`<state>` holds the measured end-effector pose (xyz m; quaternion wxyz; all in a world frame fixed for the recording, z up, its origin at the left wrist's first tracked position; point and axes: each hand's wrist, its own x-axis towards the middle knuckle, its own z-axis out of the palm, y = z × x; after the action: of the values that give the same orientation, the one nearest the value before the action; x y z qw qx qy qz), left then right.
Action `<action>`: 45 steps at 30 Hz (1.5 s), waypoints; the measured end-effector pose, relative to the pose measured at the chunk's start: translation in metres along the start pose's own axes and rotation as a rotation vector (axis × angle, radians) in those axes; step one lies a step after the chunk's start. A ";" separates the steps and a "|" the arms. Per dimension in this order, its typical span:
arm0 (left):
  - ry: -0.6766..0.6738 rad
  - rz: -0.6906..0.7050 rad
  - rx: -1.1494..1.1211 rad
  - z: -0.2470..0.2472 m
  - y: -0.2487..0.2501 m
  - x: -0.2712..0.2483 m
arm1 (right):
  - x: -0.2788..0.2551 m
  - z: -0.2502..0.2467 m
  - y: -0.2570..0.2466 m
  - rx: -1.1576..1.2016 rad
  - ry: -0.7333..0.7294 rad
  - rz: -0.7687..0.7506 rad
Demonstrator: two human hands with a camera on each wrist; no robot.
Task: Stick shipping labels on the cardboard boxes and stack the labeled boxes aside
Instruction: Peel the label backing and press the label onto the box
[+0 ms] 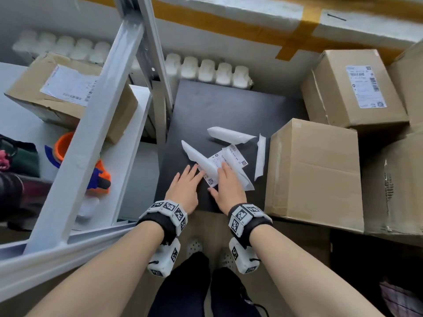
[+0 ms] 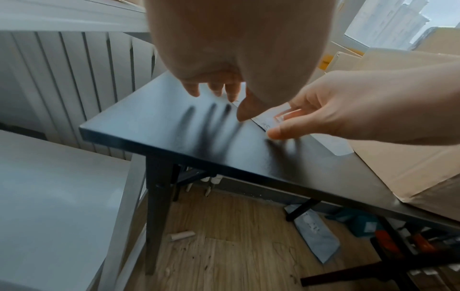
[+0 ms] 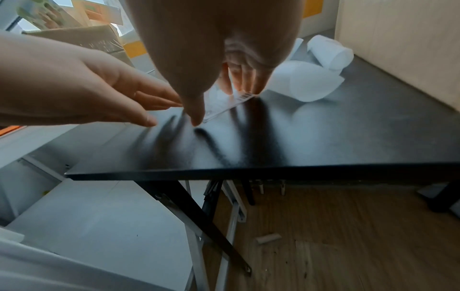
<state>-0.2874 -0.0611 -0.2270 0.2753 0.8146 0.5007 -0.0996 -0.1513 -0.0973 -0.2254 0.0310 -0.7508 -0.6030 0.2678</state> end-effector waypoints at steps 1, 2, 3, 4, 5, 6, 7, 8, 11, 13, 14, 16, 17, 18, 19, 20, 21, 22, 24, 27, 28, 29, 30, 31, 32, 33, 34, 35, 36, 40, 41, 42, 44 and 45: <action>-0.001 -0.004 -0.006 0.000 -0.001 0.002 | 0.001 0.001 0.001 0.003 0.009 0.004; -0.004 -0.008 -0.011 -0.001 -0.001 0.004 | 0.001 0.003 0.001 0.011 0.022 0.010; -0.008 -0.009 -0.015 0.000 -0.002 0.005 | 0.002 0.003 0.001 0.021 0.039 0.016; -0.011 -0.009 -0.019 0.000 -0.002 0.006 | 0.002 0.004 0.000 0.025 0.052 0.019; -0.012 -0.008 -0.026 0.000 -0.002 0.007 | 0.002 0.005 -0.001 0.025 0.061 0.019; -0.013 -0.008 -0.036 0.000 -0.002 0.008 | 0.002 0.005 -0.001 0.025 0.068 0.018; -0.012 -0.008 -0.051 -0.001 -0.001 0.009 | 0.003 0.005 -0.001 0.022 0.072 0.015; -0.011 -0.008 -0.069 -0.001 -0.001 0.009 | 0.004 0.006 0.000 0.020 0.072 0.012; -0.007 -0.008 -0.112 -0.004 0.003 0.013 | 0.003 0.008 0.003 0.026 0.082 -0.004; -0.018 -0.007 -0.135 -0.005 0.005 0.015 | 0.002 0.011 0.003 0.016 0.100 -0.044; -0.026 -0.005 -0.142 -0.006 0.005 0.015 | 0.001 0.012 0.003 0.008 0.120 -0.066; -0.026 -0.007 -0.166 -0.006 0.006 0.014 | -0.002 0.013 0.001 0.032 0.176 -0.085; -0.005 -0.021 -0.196 -0.005 0.006 0.012 | -0.004 0.012 0.000 0.037 0.176 -0.091; 0.037 -0.044 -0.234 -0.005 0.006 0.009 | -0.005 0.013 0.001 0.026 0.200 -0.109; 0.101 -0.069 -0.268 -0.004 0.006 0.006 | -0.006 0.013 0.001 0.047 0.194 -0.122; 0.167 -0.093 -0.290 -0.003 0.006 0.003 | -0.007 0.011 0.000 0.078 0.198 -0.129; 0.214 -0.118 -0.305 -0.003 0.006 0.000 | -0.009 0.007 0.000 0.108 0.168 -0.120; 0.235 -0.149 -0.320 -0.004 0.008 -0.002 | -0.010 0.005 0.001 0.138 0.153 -0.102; 0.176 -0.227 -0.380 -0.003 0.010 -0.001 | -0.013 -0.001 0.001 0.209 0.133 -0.063; 0.030 -0.280 -0.690 -0.004 0.019 0.001 | -0.017 -0.012 -0.002 0.300 0.081 -0.006; 0.021 -0.280 -0.790 -0.006 0.024 0.000 | -0.019 -0.016 -0.002 0.318 0.064 0.003; 0.026 -0.274 -0.854 -0.010 0.029 -0.001 | -0.021 -0.020 -0.001 0.331 0.053 0.011; 0.037 -0.262 -0.895 -0.014 0.034 -0.002 | -0.024 -0.025 -0.001 0.339 0.054 0.012; 0.049 -0.246 -0.920 -0.020 0.038 -0.004 | -0.027 -0.031 -0.002 0.343 0.061 0.011; 0.060 -0.233 -0.929 -0.026 0.042 -0.006 | -0.030 -0.037 -0.002 0.351 0.074 0.010; 0.071 -0.223 -0.928 -0.031 0.045 -0.007 | -0.032 -0.044 -0.002 0.362 0.089 0.008; 0.083 -0.212 -0.923 -0.036 0.049 -0.008 | -0.034 -0.050 -0.003 0.373 0.106 0.003; 0.094 -0.203 -0.912 -0.040 0.052 -0.008 | -0.035 -0.056 -0.004 0.378 0.118 -0.007; 0.105 -0.197 -0.895 -0.046 0.055 -0.009 | -0.037 -0.063 -0.004 0.379 0.133 -0.022; 0.150 -0.144 -0.858 -0.065 0.065 -0.009 | -0.039 -0.087 -0.003 0.380 0.182 -0.038; 0.167 -0.130 -0.846 -0.071 0.069 -0.010 | -0.038 -0.093 -0.003 0.387 0.199 -0.036; 0.194 -0.109 -0.841 -0.078 0.073 -0.011 | -0.036 -0.099 -0.004 0.394 0.216 -0.037; 0.228 -0.081 -0.857 -0.087 0.080 -0.011 | -0.032 -0.111 -0.005 0.416 0.266 -0.043; 0.230 -0.077 -0.865 -0.091 0.082 -0.012 | -0.031 -0.117 -0.006 0.440 0.298 -0.041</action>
<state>-0.2315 -0.0488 -0.1182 0.5293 0.6112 0.5534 0.2000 -0.1094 -0.0916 -0.1119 0.2874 -0.7449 -0.5340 0.2781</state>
